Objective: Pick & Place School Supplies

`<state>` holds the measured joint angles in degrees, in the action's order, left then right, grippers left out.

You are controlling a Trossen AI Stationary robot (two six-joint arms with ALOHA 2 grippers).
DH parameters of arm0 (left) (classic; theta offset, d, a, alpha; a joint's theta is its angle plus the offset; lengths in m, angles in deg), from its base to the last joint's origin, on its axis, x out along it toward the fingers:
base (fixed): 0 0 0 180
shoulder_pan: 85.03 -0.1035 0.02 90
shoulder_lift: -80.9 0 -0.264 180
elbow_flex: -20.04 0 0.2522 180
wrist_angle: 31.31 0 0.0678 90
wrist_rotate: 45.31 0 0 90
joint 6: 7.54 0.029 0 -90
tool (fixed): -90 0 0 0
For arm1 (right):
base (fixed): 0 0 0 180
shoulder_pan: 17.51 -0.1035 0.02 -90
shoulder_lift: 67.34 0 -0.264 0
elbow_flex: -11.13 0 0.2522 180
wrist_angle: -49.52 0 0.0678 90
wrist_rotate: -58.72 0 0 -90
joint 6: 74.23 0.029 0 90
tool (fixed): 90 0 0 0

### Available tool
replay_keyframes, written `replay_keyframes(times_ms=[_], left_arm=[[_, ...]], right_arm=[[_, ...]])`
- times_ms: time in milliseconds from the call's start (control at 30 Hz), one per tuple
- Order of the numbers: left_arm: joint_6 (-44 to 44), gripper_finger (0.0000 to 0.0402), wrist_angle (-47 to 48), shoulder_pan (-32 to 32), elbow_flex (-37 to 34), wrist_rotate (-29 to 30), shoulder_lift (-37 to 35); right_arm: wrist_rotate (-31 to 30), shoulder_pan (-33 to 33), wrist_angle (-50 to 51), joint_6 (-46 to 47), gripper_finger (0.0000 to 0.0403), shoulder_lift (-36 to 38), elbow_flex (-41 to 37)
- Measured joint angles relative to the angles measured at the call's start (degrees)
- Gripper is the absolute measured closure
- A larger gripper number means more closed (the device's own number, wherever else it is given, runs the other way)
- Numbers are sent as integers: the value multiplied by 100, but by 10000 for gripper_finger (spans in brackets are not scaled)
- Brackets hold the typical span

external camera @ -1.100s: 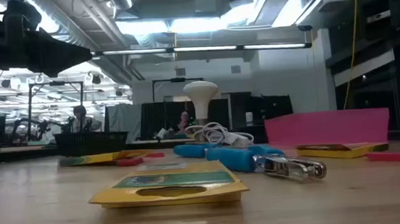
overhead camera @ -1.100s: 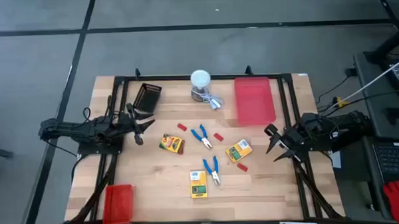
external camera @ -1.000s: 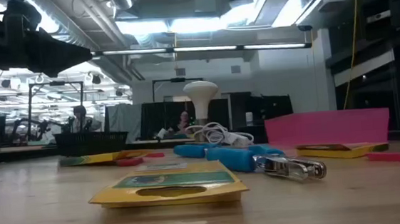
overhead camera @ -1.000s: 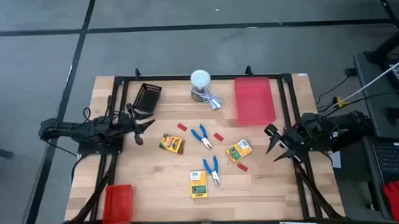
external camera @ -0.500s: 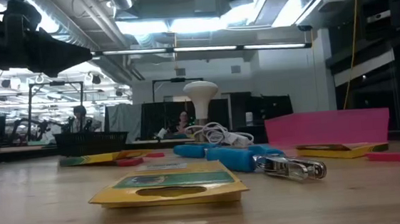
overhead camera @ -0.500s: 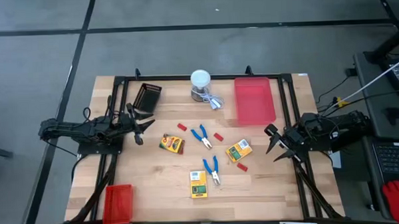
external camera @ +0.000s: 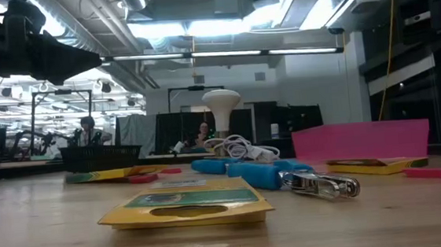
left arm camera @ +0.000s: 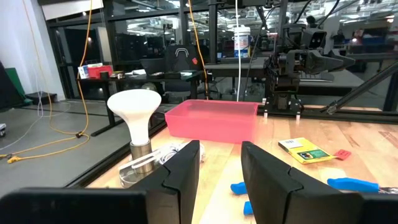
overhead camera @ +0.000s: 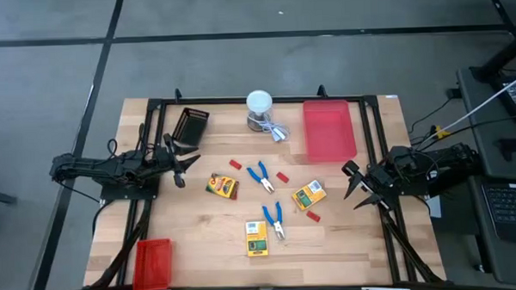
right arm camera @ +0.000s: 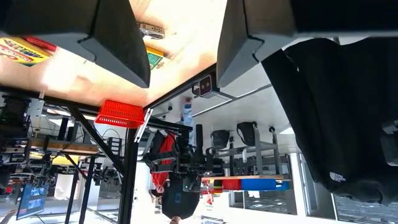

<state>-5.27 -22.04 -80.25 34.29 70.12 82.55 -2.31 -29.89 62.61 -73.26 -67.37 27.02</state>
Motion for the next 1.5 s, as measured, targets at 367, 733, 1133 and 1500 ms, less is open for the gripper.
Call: replay_keyframes(times_ms=[367,733,1133,1500], left_arm=[[0,286,0,0,0,0,0],[0,286,0,0,1,1,0],[0,286,0,0,0,2,0],[0,286,0,0,1,2,0]], right_arm=[[0,0,0,0,215,0,-2],[-1,1,-1,0,214,0,-1],[-1921,0,-349,41,214,0,-2],[-3771,1,-1102,2081,214,1,-2]])
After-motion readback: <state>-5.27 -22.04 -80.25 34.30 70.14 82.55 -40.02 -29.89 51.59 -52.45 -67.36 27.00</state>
